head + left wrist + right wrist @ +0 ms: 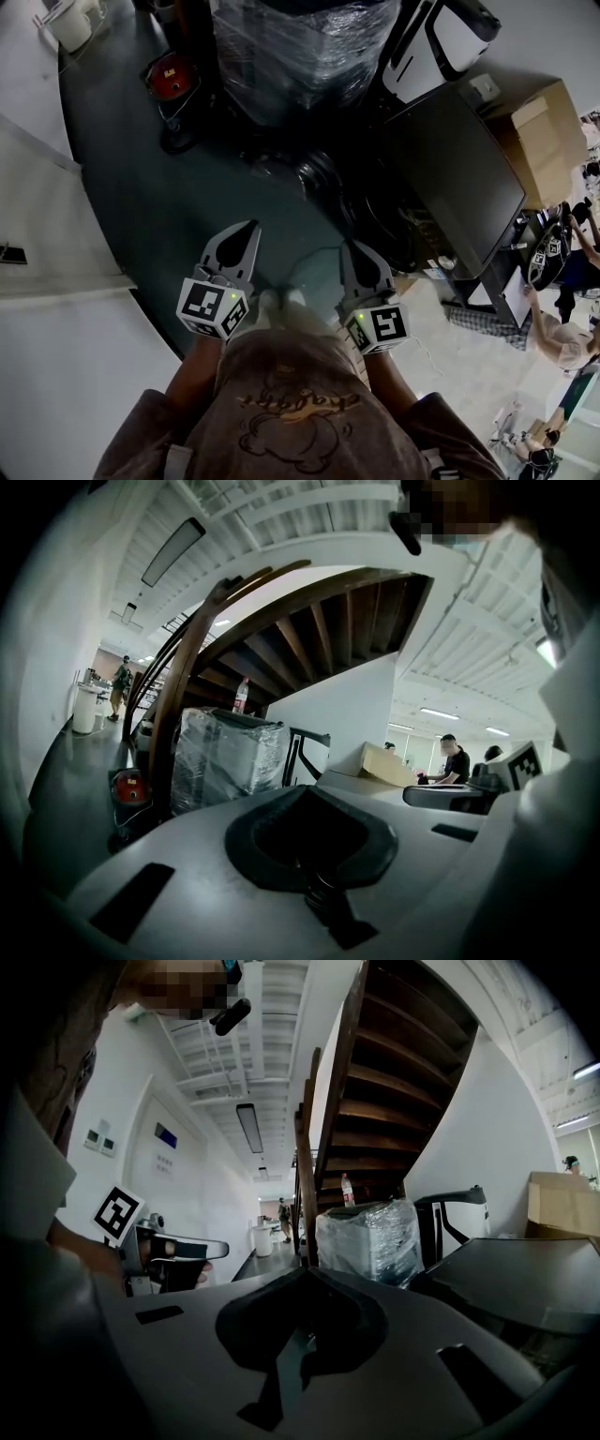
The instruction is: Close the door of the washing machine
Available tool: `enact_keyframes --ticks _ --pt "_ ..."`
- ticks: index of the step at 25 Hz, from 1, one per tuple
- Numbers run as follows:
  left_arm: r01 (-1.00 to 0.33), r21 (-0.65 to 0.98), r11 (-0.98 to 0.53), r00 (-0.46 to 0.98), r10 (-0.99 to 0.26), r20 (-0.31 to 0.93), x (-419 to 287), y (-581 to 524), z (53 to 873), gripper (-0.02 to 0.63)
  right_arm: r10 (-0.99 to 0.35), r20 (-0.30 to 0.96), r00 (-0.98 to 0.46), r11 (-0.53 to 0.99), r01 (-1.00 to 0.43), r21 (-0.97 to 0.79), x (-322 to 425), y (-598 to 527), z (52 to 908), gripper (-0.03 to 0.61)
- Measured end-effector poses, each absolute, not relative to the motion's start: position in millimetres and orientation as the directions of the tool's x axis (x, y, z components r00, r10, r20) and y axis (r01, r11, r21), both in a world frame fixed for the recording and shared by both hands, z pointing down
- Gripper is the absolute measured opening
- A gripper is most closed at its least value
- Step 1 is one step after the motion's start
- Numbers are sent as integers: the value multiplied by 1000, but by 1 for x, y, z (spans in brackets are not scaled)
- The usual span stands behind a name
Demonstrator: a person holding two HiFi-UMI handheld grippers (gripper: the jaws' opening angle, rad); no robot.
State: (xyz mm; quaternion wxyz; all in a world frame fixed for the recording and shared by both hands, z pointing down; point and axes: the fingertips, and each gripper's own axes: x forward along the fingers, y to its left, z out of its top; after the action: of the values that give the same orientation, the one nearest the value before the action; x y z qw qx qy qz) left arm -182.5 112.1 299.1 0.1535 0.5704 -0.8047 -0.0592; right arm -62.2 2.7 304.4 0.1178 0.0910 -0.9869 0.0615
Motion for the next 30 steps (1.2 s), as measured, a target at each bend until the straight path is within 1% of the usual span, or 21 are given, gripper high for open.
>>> enact_keyframes --ticks 7,11,12,13,15,19,21,24,27,30 --pt "-882 292 370 -322 -925 199 -186 91 314 -2 -129 177 -976 982 -150 -113 -69 -24 308 -5" --pt "-869 311 386 -340 -921 191 -192 86 316 3 -96 182 -979 985 -120 -124 -78 -29 312 -5" --pt "-868 312 387 -340 -920 195 -194 85 318 26 -90 183 -979 986 -114 -125 -81 -29 313 -5" --pt "-869 310 385 -337 -920 199 -196 83 320 65 -86 183 -979 986 -110 -127 -84 -30 313 -5" --pt "-876 296 381 -331 -921 205 -206 79 325 83 -84 187 -979 986 -109 -127 -94 -32 314 -5" --pt "-893 289 344 -284 -931 231 -229 65 339 254 -101 202 -974 983 -129 -130 -116 -40 320 -5" --pt "-907 281 313 -253 -939 232 -241 58 343 295 -109 204 -973 982 -138 -132 -128 -43 323 -5" --pt "-913 286 293 -229 -944 236 -263 54 351 316 -120 242 -963 978 -157 -140 -143 -44 331 -5" --pt "-914 283 290 -218 -941 261 -287 51 367 325 -143 213 -967 973 -177 -150 -157 -45 335 -5" --pt "-929 253 272 -193 -935 296 -312 45 389 330 -154 214 -965 969 -189 -156 -168 -40 340 -5"
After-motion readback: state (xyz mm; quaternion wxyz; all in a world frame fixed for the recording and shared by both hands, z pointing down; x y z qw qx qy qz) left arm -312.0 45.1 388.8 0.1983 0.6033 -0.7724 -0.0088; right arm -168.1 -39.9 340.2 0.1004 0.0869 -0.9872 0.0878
